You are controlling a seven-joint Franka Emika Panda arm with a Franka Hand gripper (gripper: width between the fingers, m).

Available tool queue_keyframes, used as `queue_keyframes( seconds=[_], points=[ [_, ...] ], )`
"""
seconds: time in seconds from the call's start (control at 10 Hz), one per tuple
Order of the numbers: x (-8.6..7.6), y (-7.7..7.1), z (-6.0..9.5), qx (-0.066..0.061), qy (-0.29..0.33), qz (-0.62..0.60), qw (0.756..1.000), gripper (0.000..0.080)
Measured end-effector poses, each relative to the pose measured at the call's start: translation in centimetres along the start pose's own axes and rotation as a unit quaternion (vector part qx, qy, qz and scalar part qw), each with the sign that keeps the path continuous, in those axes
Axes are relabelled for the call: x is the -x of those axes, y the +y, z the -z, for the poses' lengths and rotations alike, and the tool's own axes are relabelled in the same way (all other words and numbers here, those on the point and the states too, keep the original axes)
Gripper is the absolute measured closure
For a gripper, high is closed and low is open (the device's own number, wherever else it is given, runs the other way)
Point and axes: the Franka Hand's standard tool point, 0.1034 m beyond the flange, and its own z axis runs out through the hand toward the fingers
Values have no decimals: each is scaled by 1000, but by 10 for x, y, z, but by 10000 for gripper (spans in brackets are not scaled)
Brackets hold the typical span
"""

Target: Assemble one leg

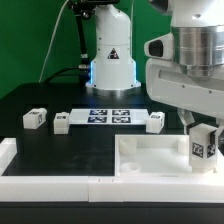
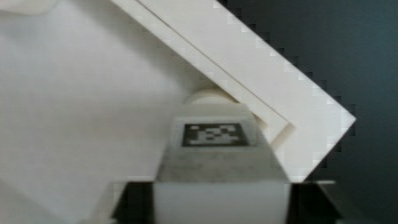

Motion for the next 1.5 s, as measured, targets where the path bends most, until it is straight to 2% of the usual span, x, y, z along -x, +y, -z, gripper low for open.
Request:
queue_keyframes(
  seconds=[0.1,0.2,0.4,0.6,1.1,1.2,1.3,1.5],
  points=[
    [0,0,0,0,0,23,1000,317],
    [1,-1,0,1,2,64,998,188],
    [4,-2,-1,5,4,185,983,159],
    [9,-5,-2,15,10,325,946,151],
    [1,-1,0,17,7,560,828,150],
    [1,-1,0,17,7,566,824,165],
    [2,-1,0,16,7,557,831,165],
    [1,-1,0,16,7,552,834,510]
  ],
)
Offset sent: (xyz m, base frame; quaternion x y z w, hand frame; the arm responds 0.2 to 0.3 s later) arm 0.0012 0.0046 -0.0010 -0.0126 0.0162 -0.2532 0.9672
